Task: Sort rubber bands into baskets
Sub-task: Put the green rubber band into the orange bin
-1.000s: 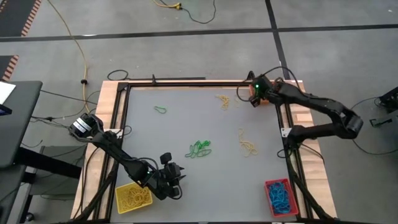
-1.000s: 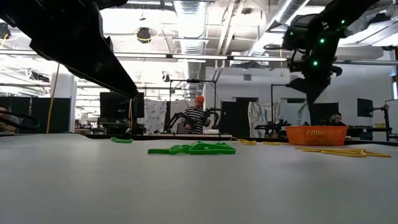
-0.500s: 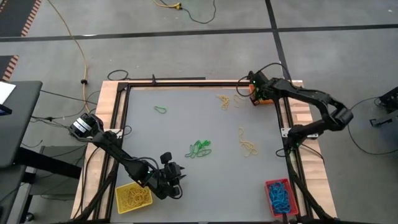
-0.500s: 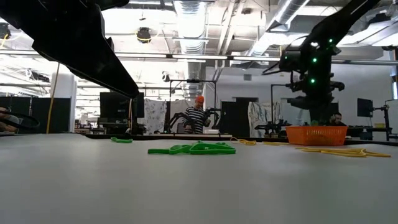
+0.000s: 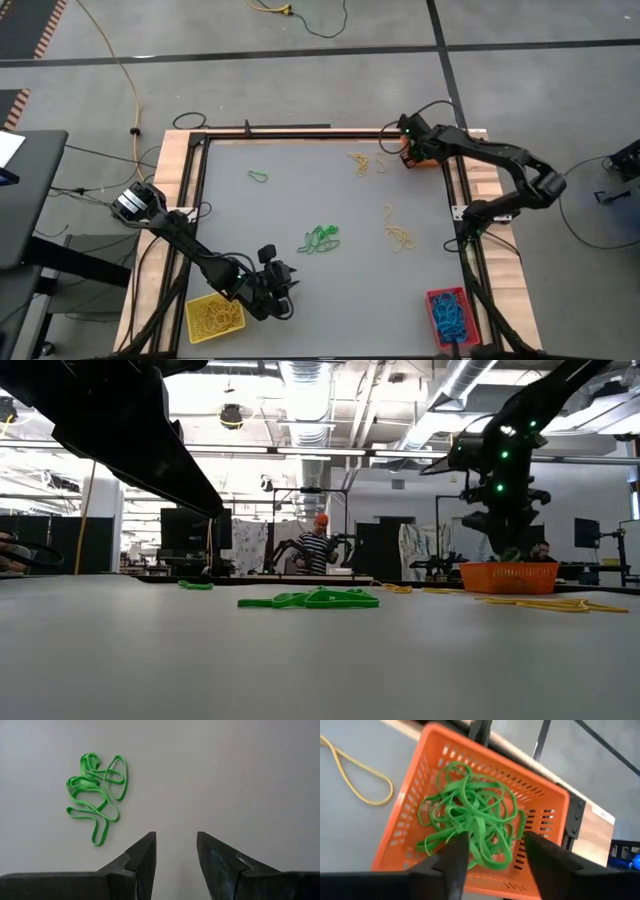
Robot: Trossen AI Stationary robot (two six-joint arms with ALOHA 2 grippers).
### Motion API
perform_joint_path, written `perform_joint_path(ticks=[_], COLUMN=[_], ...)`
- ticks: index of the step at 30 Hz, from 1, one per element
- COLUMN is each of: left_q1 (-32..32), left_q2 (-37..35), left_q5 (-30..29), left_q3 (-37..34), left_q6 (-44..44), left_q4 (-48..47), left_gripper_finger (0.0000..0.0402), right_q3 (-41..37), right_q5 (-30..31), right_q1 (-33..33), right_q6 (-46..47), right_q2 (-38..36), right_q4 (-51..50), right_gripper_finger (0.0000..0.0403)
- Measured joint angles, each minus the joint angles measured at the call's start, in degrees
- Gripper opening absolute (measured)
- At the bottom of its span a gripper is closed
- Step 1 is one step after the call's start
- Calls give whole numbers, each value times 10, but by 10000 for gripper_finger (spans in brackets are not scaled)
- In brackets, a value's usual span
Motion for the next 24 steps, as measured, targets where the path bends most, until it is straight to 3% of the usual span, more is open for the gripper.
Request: perform_joint_path(ticks=[5,17,24], left_q1=[0,0,5], left_q2=[0,0,0], left_q5=[0,-11,-13], left_q3=[0,-2,-42], left_q6=[0,2,-37], left_q4=[0,-13,-5], left_gripper_finger=[132,132,132], right_q3=[0,0,0], right_q5=[-1,-30,-69], right_q1=[7,73,143], right_q6=[0,0,2], right_q2=[-39,-150,-194], right_q4=[0,5,4], right_gripper_finger=[268,270,270])
